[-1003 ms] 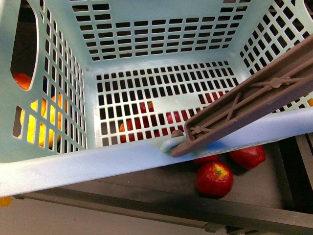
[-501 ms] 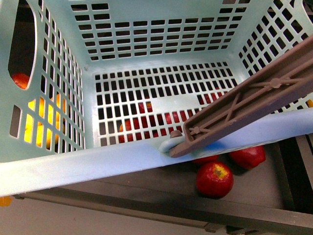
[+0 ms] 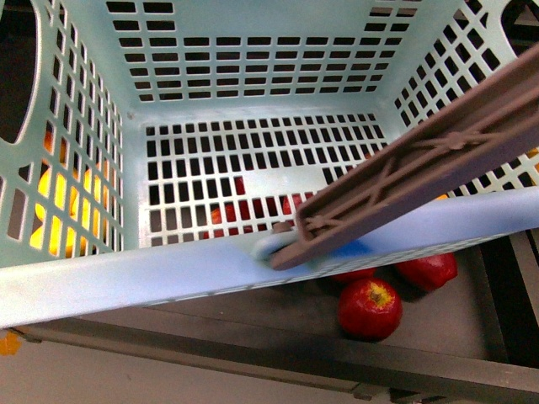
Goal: Pick lemon and mango into basket
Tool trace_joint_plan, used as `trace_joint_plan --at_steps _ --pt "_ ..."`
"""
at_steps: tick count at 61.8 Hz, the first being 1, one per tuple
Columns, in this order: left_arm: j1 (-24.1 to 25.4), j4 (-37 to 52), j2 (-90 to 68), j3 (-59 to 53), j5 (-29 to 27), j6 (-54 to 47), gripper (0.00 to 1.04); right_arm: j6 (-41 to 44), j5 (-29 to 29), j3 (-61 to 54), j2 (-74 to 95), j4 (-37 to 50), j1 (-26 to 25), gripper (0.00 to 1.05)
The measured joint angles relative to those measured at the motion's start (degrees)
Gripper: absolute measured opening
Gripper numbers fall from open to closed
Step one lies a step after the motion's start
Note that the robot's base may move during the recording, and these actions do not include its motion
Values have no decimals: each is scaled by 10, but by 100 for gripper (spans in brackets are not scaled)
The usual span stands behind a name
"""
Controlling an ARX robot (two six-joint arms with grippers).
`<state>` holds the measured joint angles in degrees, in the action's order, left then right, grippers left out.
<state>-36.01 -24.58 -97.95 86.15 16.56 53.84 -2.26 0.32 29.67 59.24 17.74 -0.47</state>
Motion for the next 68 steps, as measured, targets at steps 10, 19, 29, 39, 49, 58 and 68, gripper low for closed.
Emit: trace_joint_plan --at_steps 10,19,29,39,49,58,68 --pt "-2 0 0 0 6 2 5 13 -3 -95 -21 178 3 66" --pt "-2 0 0 0 3 3 5 17 -3 -139 -62 194 3 44" --pt "-2 0 0 0 2 2 5 19 -3 -182 -101 193 3 17" --pt "-2 0 0 0 2 2 5 21 -3 -212 -145 182 3 2" --pt "-2 0 0 0 2 2 5 21 -3 -237 -188 162 3 2" --pt "-2 0 0 0 3 2 5 21 -3 -251 -224 140 3 2" --pt "-2 0 0 0 2 2 5 21 -3 -266 -269 110 3 3"
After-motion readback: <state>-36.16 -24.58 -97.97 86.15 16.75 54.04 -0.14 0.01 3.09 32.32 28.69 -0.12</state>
